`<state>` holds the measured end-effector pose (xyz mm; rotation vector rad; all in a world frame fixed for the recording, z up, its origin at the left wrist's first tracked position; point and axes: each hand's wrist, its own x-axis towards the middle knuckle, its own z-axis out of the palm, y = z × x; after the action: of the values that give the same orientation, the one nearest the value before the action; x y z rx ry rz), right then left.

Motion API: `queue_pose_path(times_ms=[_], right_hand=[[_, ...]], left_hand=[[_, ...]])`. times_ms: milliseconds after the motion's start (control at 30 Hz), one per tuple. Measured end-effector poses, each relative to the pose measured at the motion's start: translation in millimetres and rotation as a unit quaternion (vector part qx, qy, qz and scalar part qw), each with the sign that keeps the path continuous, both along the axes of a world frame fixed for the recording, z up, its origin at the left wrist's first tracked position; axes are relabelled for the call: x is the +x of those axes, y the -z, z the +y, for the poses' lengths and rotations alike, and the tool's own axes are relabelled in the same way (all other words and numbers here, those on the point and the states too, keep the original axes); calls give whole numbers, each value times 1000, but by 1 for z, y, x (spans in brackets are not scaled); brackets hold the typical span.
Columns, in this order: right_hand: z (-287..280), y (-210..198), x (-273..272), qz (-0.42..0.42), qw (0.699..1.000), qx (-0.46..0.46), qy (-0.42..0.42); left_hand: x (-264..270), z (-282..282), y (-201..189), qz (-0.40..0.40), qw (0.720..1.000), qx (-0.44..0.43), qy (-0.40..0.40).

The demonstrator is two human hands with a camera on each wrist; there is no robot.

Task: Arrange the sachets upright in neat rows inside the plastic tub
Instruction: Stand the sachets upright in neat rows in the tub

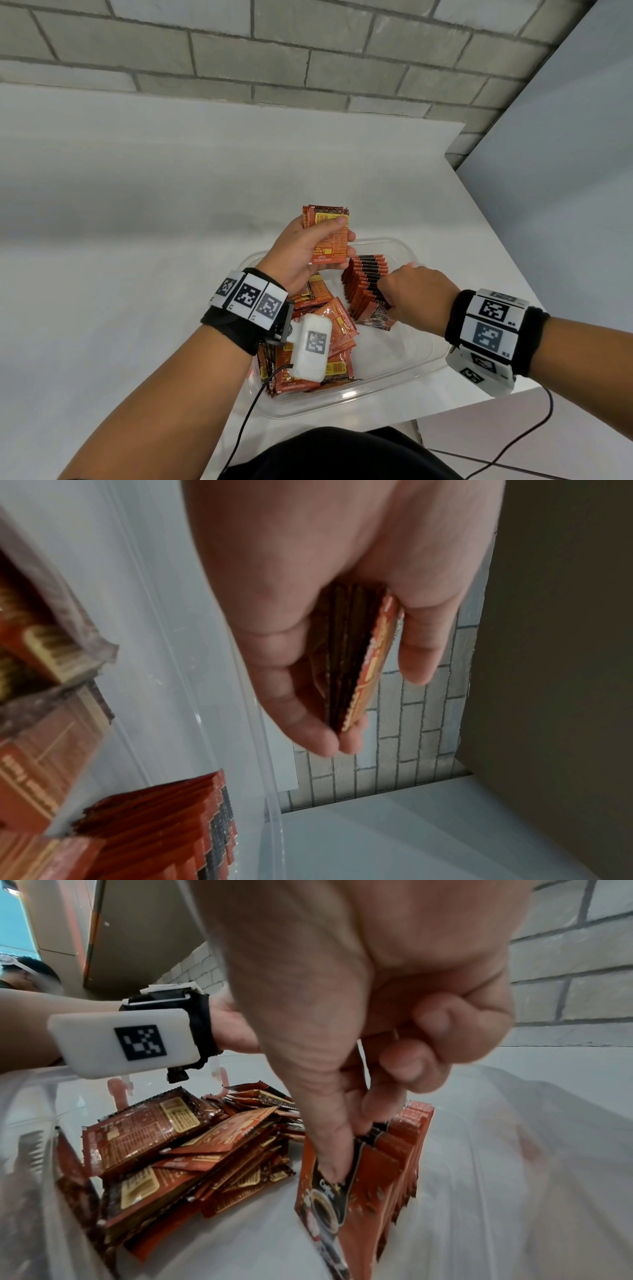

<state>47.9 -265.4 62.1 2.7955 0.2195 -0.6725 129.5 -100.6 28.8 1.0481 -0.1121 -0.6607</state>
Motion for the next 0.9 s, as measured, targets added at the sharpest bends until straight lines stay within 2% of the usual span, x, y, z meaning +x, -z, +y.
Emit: queue_pose_path(times_ms=[300,433,500,567,633,767,833,900], right_hand=[[-7,-1,2,-13,999,22,25],[-14,-23,18,-77,995,59,38],[-16,-40,31,-140,978,145,53],[-12,-53,39,-192,939,273,85],[-4,-58,42,-190,909,354,116],[3,-44,41,-142,895,394,151],[1,-39,41,-148,872,430,179],[-2,-38,42,-189,852,452,185]], left_hand=[[0,-2,1,27,1000,-2,1],[0,0,0,26,999,-2,24],[-1,-1,0,13,999,1,31],[-2,-1,0,-3,999,10,39],[-2,-1,1,-16,999,14,47],[-4,0,1,-38,998,20,50],[-4,0,0,-40,998,28,49],[-4,1,-2,-30,998,33,41]])
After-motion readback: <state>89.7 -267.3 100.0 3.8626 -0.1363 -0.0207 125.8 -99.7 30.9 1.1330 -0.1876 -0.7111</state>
